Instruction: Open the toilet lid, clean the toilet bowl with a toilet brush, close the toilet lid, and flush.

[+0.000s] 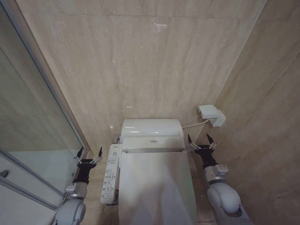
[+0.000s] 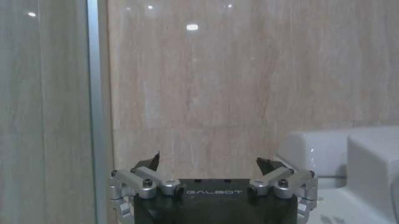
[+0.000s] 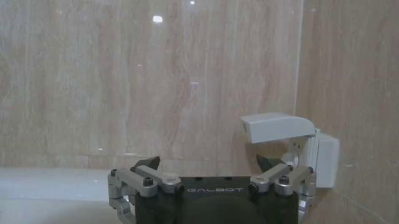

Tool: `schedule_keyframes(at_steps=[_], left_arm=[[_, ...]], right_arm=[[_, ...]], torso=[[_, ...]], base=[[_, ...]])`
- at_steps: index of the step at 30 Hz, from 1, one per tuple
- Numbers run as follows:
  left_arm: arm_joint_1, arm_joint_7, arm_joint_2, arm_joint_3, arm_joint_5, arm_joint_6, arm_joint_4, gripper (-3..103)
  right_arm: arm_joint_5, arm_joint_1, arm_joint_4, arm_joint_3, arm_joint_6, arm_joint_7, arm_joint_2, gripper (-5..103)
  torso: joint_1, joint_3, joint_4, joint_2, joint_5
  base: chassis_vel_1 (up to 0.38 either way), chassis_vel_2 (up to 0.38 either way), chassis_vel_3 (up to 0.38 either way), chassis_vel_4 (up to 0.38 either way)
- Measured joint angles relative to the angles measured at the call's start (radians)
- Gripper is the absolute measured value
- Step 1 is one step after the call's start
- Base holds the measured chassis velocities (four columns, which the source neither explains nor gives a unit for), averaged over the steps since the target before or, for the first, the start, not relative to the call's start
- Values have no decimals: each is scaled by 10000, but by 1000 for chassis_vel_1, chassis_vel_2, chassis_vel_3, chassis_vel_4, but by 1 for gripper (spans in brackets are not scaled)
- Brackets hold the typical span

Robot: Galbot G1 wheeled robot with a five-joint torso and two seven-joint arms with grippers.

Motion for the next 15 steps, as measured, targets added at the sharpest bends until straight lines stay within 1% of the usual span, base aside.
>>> schedule_keyframes(at_steps=[3,4,6,10,11,13,15], left_arm=[[-358,1,236,95,-105,-20,549,100],[-358,1,236,95,-105,-20,549,100],[-786,51,465,356,-337,13,923,100],[-1800,117,798,938,-880,330,1452,100],[-1800,117,798,938,-880,330,1452,100],[-2263,240,883,1166,-919,380,1761,100],[-2733,390,927,1436,-922,364,2159,100]], right_arm=[[0,-1,0,0,0,0,0,100],[0,-1,0,0,0,0,0,100],[0,-1,0,0,0,0,0,100],[0,0,0,-1,0,0,0,100],[0,0,0,-1,0,0,0,100],[0,0,0,0,0,0,0,100],[0,0,0,0,0,0,0,100]], torso=[[-2,0,1,0,0],[-2,0,1,0,0],[-2,0,2,0,-1],[0,0,-6,0,0],[0,0,-6,0,0],[0,1,0,0,2],[0,0,-2,0,0]], base=[[0,0,0,0],[0,0,0,0],[0,0,0,0],[0,0,0,0],[0,0,0,0],[0,0,0,0],[0,0,0,0]])
